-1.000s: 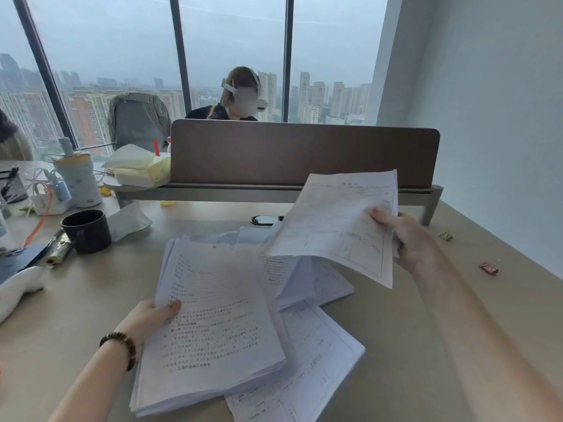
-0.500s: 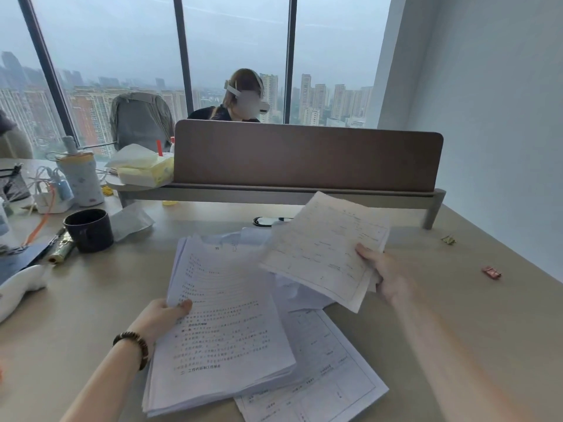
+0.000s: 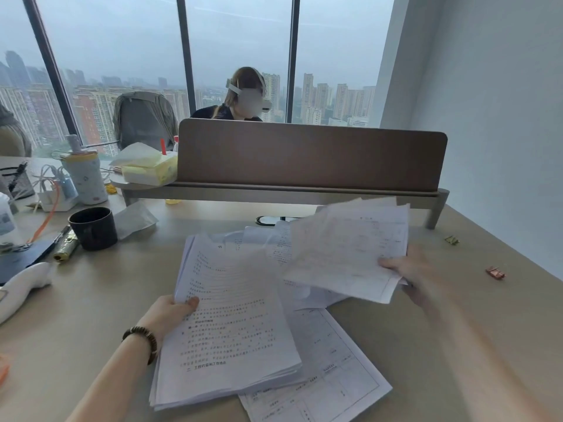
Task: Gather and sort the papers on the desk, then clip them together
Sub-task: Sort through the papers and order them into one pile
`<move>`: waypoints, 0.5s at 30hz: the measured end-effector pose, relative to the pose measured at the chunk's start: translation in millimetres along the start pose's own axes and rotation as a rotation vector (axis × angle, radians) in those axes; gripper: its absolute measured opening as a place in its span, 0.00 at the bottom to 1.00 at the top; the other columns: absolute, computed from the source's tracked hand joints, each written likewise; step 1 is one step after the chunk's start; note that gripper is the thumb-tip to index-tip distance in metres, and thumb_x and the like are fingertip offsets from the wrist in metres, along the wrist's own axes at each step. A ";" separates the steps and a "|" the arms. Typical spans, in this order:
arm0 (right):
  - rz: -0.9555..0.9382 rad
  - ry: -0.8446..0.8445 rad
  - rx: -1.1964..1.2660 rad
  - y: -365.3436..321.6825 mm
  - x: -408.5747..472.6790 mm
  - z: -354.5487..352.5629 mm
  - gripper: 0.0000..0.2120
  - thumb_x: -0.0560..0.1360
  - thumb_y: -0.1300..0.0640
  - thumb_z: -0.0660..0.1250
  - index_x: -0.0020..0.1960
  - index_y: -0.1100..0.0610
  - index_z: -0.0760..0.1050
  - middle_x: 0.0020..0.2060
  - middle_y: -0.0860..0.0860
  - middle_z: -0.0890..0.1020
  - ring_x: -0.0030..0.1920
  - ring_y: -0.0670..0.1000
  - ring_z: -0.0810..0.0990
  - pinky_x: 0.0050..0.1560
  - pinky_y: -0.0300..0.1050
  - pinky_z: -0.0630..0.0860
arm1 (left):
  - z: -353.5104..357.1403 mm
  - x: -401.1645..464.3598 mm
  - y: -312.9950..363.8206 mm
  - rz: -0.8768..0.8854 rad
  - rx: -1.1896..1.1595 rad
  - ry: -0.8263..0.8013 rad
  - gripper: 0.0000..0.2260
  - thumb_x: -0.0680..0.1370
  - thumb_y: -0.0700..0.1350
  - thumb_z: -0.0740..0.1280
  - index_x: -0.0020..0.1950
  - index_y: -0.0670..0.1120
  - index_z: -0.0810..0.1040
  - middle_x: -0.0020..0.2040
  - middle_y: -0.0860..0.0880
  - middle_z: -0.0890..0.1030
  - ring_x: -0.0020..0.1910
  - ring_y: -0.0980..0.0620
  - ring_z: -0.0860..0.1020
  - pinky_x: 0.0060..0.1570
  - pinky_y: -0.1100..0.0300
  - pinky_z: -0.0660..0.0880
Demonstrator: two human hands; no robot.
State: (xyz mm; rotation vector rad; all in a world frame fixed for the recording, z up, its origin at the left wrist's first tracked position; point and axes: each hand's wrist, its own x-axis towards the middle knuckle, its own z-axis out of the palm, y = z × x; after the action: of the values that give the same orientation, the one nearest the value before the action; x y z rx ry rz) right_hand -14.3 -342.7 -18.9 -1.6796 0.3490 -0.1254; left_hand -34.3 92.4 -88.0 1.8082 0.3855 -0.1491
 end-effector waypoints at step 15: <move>0.011 0.020 0.124 5.8 13.3 29.1 0.12 0.75 0.63 0.73 0.58 0.63 0.80 0.57 0.59 0.84 0.53 0.60 0.84 0.59 0.58 0.79 | 11.7 0.1 0.0 0.018 -0.005 -0.042 0.08 0.79 0.41 0.68 0.50 0.36 0.82 0.40 0.41 0.87 0.38 0.42 0.85 0.37 0.55 0.80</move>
State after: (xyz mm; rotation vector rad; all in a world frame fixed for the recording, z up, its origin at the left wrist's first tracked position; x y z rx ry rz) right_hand 5.6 -319.7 -30.4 -1.5547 0.3581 -0.1530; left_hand -33.1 81.2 -91.2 1.8006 0.3397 -0.1730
